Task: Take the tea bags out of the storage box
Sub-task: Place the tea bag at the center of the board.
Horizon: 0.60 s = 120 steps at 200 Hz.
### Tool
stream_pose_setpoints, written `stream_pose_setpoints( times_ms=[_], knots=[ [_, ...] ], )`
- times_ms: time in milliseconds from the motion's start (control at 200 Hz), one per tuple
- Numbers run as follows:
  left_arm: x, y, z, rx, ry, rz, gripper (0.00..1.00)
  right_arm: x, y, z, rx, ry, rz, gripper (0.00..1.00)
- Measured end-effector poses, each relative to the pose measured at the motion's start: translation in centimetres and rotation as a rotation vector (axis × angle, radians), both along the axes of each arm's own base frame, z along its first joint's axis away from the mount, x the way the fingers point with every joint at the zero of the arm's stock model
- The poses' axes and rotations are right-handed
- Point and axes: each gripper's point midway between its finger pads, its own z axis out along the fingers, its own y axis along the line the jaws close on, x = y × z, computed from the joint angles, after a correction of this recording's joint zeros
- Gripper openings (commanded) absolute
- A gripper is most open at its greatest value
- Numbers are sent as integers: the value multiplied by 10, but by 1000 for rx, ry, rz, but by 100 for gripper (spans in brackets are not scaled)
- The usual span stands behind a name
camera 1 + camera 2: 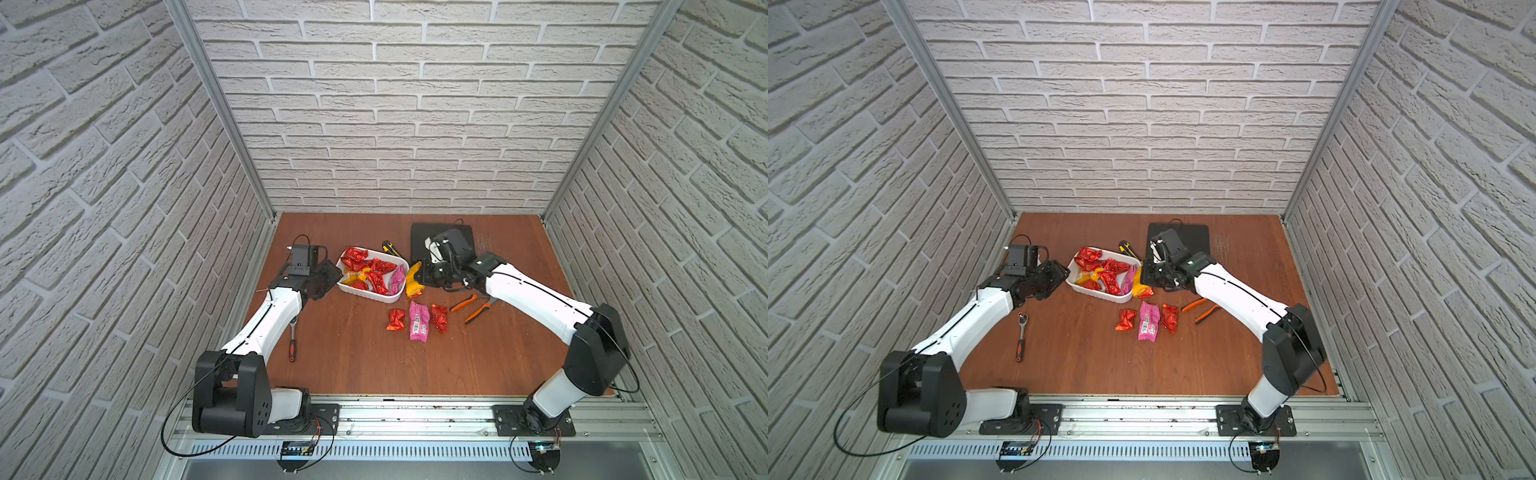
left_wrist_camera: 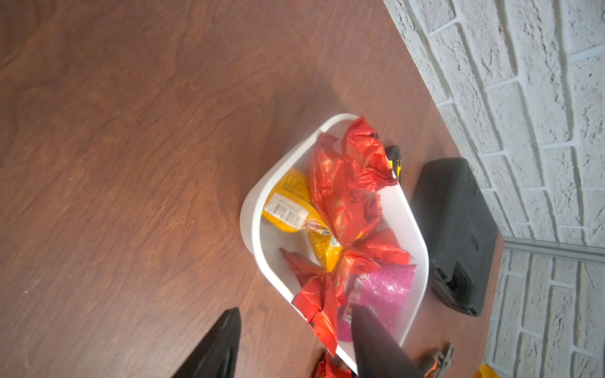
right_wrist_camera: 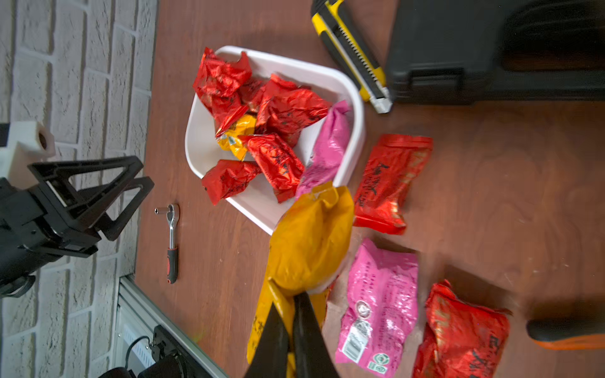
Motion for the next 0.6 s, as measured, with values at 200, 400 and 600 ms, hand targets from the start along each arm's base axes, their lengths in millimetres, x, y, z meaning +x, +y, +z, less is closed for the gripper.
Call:
stream_pose_setpoints(
  times_ms=[200,400,600],
  knots=[
    [-3,-14,0,-2,-3,-54,59,-1,-52,-37,40,20,-103,3],
    [-5,-22,0,-8,-2,-84,58,6,-53,-68,115,44,-131,3],
    [-6,-26,1,-13,-6,-108,58,24,-48,-90,127,46,-140,3]
  ],
)
